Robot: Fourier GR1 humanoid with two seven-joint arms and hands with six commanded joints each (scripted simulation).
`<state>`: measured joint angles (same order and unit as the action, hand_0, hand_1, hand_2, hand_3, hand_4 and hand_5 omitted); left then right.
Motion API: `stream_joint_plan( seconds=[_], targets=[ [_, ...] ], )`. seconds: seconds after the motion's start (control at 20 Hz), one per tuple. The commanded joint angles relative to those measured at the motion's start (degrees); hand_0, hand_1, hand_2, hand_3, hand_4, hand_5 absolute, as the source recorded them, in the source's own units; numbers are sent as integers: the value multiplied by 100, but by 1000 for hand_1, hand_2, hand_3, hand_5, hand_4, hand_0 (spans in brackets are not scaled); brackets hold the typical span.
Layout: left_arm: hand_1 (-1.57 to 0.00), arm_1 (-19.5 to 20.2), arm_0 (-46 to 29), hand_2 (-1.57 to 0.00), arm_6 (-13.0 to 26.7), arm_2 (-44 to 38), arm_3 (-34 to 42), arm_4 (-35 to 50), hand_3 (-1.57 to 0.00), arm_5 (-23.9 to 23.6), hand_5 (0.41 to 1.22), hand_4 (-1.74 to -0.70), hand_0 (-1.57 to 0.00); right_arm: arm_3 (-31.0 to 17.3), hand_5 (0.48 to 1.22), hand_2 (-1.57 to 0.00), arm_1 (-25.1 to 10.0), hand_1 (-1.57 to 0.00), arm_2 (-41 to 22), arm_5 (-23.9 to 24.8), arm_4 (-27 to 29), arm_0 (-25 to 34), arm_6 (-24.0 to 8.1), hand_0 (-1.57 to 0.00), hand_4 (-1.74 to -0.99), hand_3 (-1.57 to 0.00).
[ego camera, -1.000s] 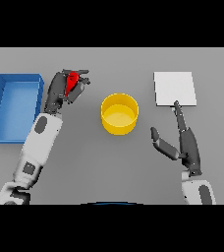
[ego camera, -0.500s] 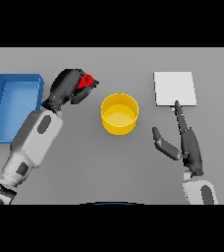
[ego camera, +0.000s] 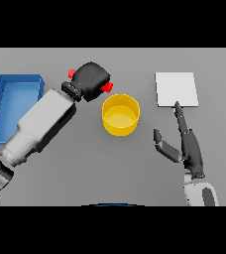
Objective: Pick up the red beaker and tilt it to pour out 1 green nut into yellow bowl. Pick up the yellow bowl and place it on the metallic measuring scale.
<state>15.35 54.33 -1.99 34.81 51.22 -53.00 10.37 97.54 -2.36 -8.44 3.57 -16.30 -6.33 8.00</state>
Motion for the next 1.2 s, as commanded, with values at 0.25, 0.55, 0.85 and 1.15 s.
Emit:
stream_joint_plan(
  seconds=[0.25, 0.55, 0.85, 1.15],
  targets=[
    [-1571, -94, 711, -1571, -142, 812, -574, -871, -1571, 484, 1218, -1685, -1571, -42, 684, 1, -32, 1, 10, -78, 45, 89, -106, 1, -1067, 1],
    [-1571, -202, 1161, -1571, -231, 1433, -963, -1570, -1571, 621, 1220, -1726, -1571, -126, 700, 1, 2, 1, -51, -85, -7, 15, -1, 1, -1060, 1],
    [-1571, -457, 1281, -1571, -93, 1804, -1144, -2043, -1571, 371, 1221, -1736, -1571, -117, 697, 1, 62, 1, -37, -73, 54, 80, 2, 1, -1053, 1],
    [-1571, -514, 1562, -1571, -334, 2371, -1165, -2631, -1571, 476, 1221, -1733, -1571, -136, 676, 1, 39, 1, -13, 60, -75, 124, 81, 1, -1077, 1]
  ],
)
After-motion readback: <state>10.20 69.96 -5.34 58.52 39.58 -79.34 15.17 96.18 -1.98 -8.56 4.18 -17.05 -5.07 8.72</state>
